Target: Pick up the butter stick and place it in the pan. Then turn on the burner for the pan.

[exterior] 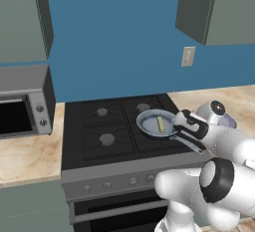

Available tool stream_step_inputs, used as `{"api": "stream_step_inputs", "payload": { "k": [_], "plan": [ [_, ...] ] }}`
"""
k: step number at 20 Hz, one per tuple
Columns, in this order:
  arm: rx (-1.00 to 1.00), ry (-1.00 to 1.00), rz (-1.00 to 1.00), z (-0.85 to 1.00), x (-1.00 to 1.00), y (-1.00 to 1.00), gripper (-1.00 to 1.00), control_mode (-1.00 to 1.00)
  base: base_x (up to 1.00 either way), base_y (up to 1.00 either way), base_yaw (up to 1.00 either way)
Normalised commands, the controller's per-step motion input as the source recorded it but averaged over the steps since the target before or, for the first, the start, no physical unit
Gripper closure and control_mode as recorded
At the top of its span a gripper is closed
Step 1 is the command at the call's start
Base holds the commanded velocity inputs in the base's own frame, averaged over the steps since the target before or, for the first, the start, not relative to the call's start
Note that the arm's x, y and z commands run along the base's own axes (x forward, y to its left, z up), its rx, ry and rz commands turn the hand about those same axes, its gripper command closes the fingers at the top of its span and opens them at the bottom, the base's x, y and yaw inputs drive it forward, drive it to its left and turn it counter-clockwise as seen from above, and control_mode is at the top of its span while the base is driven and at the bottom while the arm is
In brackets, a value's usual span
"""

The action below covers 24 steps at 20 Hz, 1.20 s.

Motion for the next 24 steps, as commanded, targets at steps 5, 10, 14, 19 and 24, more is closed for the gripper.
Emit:
{"api": "stream_step_inputs", "payload": {
  "k": [5,10,14,19,24],
  "plan": [
    [0.00,-0.21,0.03,0.00,-0.36,-0.35,-1.00,-1.00,0.00,0.00,0.00],
    [0.00,-0.13,0.04,-0.02,-0.36,-0.33,-1.00,-1.00,0.00,0.00,0.00],
    [0.00,-0.13,0.04,-0.09,-0.36,-0.27,-1.00,-1.00,0.00,0.00,0.00],
    [0.00,-0.14,0.04,-0.10,-0.38,-0.23,-1.00,-1.00,0.00,0.00,0.00],
    [0.00,-0.14,0.02,-0.18,-0.44,-0.11,-1.00,-1.00,0.00,0.00,0.00]
  ]
}}
